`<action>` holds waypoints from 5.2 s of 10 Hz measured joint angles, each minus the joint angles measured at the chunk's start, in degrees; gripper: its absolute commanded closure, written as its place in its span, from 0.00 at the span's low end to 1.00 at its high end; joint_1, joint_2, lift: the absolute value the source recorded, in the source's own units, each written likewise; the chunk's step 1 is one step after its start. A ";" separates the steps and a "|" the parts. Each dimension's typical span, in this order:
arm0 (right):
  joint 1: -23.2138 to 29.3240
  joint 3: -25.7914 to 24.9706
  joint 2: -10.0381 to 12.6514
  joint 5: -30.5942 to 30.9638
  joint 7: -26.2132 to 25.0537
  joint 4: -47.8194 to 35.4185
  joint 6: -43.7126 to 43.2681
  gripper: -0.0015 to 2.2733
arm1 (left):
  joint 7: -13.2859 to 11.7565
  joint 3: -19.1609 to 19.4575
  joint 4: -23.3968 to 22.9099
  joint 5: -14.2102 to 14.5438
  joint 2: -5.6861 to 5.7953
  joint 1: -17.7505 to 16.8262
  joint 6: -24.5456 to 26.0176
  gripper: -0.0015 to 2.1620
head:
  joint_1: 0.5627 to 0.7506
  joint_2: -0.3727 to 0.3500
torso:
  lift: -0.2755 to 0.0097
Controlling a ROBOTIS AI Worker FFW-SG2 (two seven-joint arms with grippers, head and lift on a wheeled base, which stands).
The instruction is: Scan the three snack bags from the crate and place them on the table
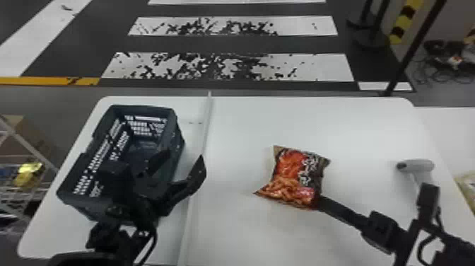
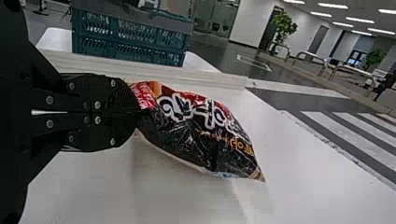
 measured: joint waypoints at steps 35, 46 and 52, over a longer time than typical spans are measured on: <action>1.40 25.62 -12.20 41.92 -10.06 -25.77 -7.06 0.99 | 0.84 -0.16 -0.37 0.70 0.00 -0.25 0.35 0.03 | 0.70 0.61 | 0.75; 0.24 25.77 -9.20 41.87 -6.73 -13.82 -16.87 0.99 | 0.79 -0.27 -0.52 0.62 0.00 -0.18 0.70 0.03 | 0.70 0.62 | 0.75; 0.83 30.26 -9.06 40.98 -3.47 -19.34 -15.94 0.99 | 0.70 -0.26 -0.66 0.62 -0.01 -0.18 0.71 0.03 | 0.70 0.74 | 0.75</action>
